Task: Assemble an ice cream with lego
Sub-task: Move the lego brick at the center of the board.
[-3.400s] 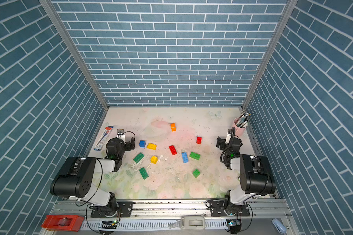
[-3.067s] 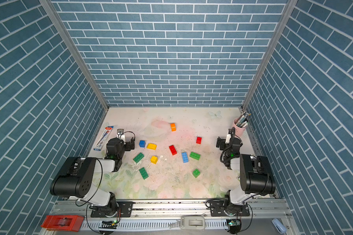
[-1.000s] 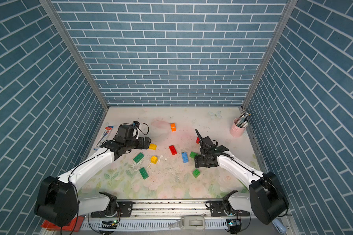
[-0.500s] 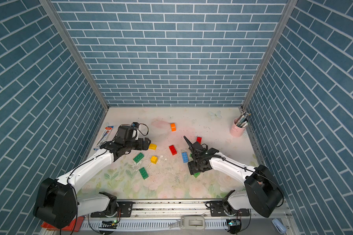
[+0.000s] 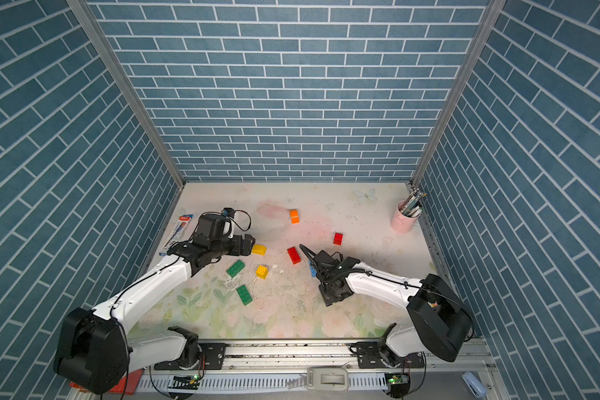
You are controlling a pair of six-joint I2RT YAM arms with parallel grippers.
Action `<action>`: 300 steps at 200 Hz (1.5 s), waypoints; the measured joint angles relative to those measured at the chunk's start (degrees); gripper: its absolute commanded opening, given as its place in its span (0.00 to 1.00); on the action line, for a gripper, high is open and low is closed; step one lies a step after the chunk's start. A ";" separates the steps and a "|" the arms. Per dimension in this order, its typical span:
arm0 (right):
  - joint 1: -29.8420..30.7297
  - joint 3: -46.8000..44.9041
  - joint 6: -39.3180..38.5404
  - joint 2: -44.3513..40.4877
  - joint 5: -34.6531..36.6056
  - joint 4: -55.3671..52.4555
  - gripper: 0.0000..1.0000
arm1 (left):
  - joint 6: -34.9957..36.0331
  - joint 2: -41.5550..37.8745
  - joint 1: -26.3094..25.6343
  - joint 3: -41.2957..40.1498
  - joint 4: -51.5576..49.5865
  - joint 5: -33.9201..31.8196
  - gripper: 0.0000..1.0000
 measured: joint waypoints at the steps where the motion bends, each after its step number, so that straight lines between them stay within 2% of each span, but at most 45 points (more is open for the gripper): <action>1: 0.04 0.00 0.09 0.07 0.02 0.00 0.42 | -0.02 -0.02 0.00 0.00 -0.07 -0.04 1.00; 25: 0.57 0.37 1.88 1.14 0.26 0.22 0.29 | -0.07 -0.59 -0.04 -0.24 -0.74 -0.61 1.00; 55: 0.70 2.89 5.25 3.65 0.46 1.20 0.24 | -0.15 -1.18 -0.04 -0.66 -1.44 -1.49 1.00; 123: 0.13 12.22 12.11 12.66 4.90 0.55 0.20 | -0.20 -1.20 -0.04 -0.66 -1.81 -2.84 1.00; 231: -1.31 8.92 18.32 10.05 3.41 -0.96 0.20 | -0.17 -1.20 -0.04 -0.66 -2.27 -4.13 1.00; 253: -1.33 8.39 18.36 9.53 3.28 -1.33 0.27 | -0.17 -1.20 -0.04 -0.66 -2.27 -4.26 0.99; 265: -1.33 8.39 18.36 9.53 3.21 -1.33 0.36 | -0.20 -1.20 -0.04 -0.66 -2.27 -4.26 1.00; 276: -1.38 8.39 18.56 9.55 3.08 -1.36 0.50 | -0.20 -1.20 -0.04 -0.66 -2.27 -4.28 0.99; 300: -1.38 8.50 19.06 9.70 2.69 -2.05 0.62 | -0.20 -1.20 -0.04 -0.66 -2.56 -4.52 1.00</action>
